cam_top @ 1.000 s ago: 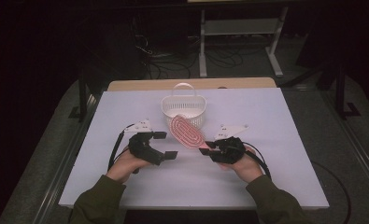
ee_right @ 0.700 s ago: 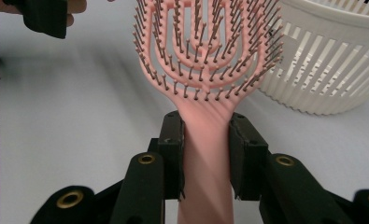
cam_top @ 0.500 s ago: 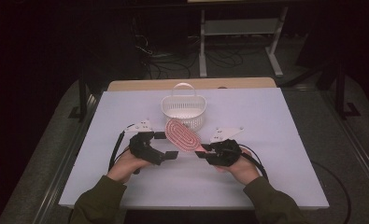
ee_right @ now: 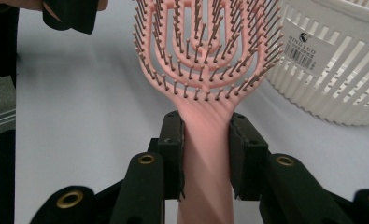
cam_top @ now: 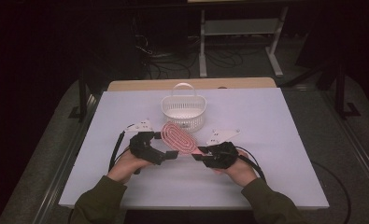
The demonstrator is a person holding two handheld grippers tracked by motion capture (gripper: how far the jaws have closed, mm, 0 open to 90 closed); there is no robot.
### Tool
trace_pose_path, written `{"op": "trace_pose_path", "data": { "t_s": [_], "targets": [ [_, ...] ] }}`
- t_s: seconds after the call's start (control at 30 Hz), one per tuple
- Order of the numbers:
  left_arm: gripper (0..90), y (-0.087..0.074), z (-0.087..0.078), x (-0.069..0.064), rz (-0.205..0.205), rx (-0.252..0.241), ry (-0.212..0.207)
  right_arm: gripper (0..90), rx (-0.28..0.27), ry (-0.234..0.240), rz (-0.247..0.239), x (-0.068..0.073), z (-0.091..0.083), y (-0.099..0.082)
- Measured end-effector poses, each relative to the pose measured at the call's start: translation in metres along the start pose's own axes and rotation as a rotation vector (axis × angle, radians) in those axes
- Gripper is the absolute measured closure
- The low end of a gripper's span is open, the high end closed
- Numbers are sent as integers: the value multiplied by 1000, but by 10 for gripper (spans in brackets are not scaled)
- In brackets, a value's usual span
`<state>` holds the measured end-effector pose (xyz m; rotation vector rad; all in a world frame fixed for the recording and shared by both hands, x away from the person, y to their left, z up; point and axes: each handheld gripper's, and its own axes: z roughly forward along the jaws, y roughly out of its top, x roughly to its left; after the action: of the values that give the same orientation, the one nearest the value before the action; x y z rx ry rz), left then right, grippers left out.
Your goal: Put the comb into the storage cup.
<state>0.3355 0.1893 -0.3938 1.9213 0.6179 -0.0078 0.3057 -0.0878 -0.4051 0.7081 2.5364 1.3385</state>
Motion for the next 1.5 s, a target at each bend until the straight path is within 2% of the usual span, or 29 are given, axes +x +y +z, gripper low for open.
{"op": "trace_pose_path", "data": {
  "t_s": [0.43, 0.6, 0.83, 0.93, 1.13, 1.5],
  "targets": [
    [10, 1, 2, -3, -5, -1, 6, 686, -3, 8, -11, 4, 2, 0],
    [58, 2, 0, -2, -17, -6, 21, 686, -1, 11, -17, 6, 4, 0],
    [93, 2, -1, -1, -27, -16, 17, 686, 7, 11, -27, 8, 6, -1],
    [136, 3, -2, -1, -32, -21, 16, 685, 7, 12, -27, 9, 7, -1],
    [152, 3, -4, 0, -49, -24, 15, 685, 11, 13, -35, 10, 9, -1],
    [242, 4, -5, 2, -85, -37, 8, 685, 9, 7, -45, 12, 10, -1]
  ]
}}
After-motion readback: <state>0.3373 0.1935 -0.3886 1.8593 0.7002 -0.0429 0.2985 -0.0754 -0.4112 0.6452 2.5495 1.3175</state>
